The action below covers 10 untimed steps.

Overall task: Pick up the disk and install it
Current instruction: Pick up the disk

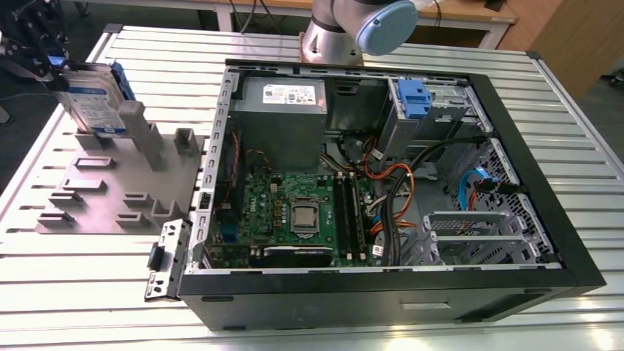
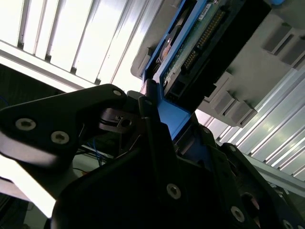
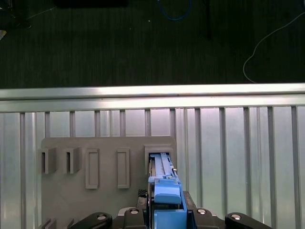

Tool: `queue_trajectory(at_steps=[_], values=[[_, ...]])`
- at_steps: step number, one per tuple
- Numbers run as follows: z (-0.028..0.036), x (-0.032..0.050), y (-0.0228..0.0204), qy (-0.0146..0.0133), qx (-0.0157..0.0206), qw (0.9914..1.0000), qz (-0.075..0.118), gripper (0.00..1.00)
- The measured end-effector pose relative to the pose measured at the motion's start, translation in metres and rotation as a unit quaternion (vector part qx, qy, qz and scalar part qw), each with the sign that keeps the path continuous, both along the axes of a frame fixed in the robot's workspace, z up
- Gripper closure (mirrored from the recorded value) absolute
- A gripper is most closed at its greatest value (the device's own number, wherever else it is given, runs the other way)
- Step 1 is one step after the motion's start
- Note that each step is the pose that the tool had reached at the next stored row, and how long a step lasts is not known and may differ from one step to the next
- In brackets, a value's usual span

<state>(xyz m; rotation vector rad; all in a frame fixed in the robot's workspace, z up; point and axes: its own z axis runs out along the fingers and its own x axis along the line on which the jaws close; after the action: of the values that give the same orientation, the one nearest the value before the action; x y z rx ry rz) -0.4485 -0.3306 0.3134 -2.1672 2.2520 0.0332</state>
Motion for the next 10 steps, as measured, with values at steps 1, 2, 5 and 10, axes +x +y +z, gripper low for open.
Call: queue_trajectory(at_steps=[1, 2, 5, 10], values=[[0.0001, 0.0000, 0.0000, 0.0000, 0.0000, 1.00000, 0.000, 0.63], [0.0002, 0.0000, 0.0000, -0.0001, 0.0000, 1.00000, 0.000, 0.63], [0.0008, 0.0000, 0.0000, -0.0001, 0.0000, 1.00000, 0.000, 0.63], [0.0039, 0.0000, 0.0000, 0.0000, 0.0000, 1.00000, 0.000, 0.63]])
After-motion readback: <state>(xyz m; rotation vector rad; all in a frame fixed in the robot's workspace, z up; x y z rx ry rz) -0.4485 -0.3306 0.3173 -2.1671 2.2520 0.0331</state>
